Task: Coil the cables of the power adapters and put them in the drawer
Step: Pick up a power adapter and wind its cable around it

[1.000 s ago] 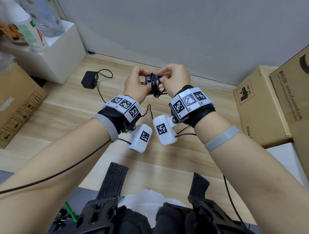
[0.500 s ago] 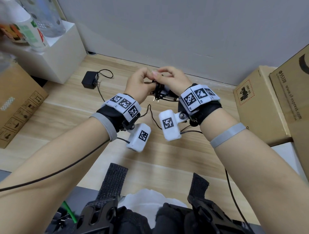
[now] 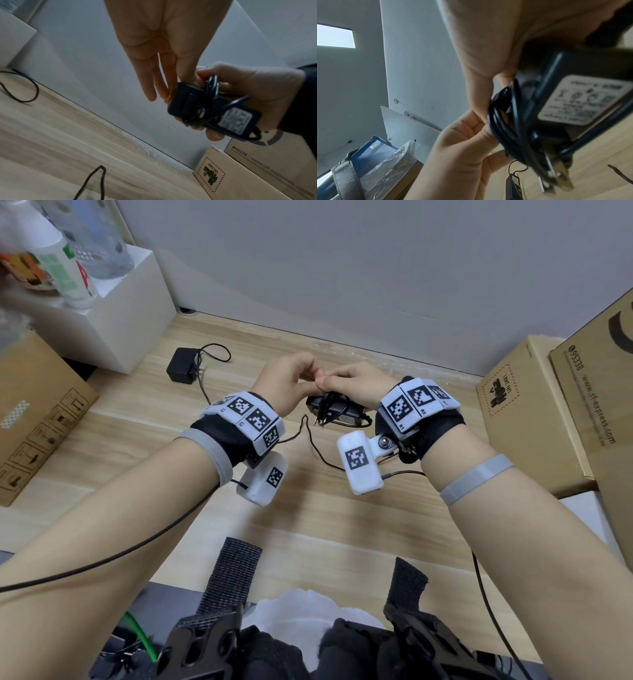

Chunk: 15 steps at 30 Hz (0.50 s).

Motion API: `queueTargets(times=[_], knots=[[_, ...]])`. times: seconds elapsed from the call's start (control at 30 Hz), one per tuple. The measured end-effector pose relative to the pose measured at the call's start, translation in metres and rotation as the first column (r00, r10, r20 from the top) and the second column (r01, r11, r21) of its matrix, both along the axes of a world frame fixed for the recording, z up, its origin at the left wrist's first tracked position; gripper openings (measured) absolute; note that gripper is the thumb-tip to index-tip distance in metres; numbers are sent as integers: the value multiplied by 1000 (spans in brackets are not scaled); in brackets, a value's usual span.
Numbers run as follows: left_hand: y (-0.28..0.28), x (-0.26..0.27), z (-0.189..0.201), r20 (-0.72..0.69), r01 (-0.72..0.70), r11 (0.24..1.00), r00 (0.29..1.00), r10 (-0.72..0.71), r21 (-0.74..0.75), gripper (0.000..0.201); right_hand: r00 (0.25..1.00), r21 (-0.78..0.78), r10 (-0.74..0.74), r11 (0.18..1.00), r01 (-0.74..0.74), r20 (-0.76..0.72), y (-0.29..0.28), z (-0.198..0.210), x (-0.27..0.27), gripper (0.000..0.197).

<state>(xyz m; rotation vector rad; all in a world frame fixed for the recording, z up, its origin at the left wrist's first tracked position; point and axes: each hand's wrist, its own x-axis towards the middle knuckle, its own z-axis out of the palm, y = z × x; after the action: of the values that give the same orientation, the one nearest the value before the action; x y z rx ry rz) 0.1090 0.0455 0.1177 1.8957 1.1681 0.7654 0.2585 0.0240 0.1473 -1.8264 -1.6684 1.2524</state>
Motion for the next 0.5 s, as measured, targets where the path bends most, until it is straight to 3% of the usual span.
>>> queueTargets(times=[0.13,0.2,0.3,0.4,0.5], knots=[[10,-9,0,72,-96,994,992,100,-62,22,989,-70,129,990,-124,74,-5,-10,1,24],[11,-9,0,79,-96,990,991,104,-106,30,987,-108,154,983,-149,39,-10,-17,-2,21],[7,-3,-5,114,-134,973,981,157,-185,27,990,-105,129,985,-135,-62,-12,-21,-6,6],[3,1,-11,193,-179,929,949,250,-322,24,972,-107,85,988,-111,-219,-8,-22,-5,14],[0,-1,-8,256,-167,899,923,287,-406,21,962,-53,-26,998,12,-271,-6,-24,-6,10]])
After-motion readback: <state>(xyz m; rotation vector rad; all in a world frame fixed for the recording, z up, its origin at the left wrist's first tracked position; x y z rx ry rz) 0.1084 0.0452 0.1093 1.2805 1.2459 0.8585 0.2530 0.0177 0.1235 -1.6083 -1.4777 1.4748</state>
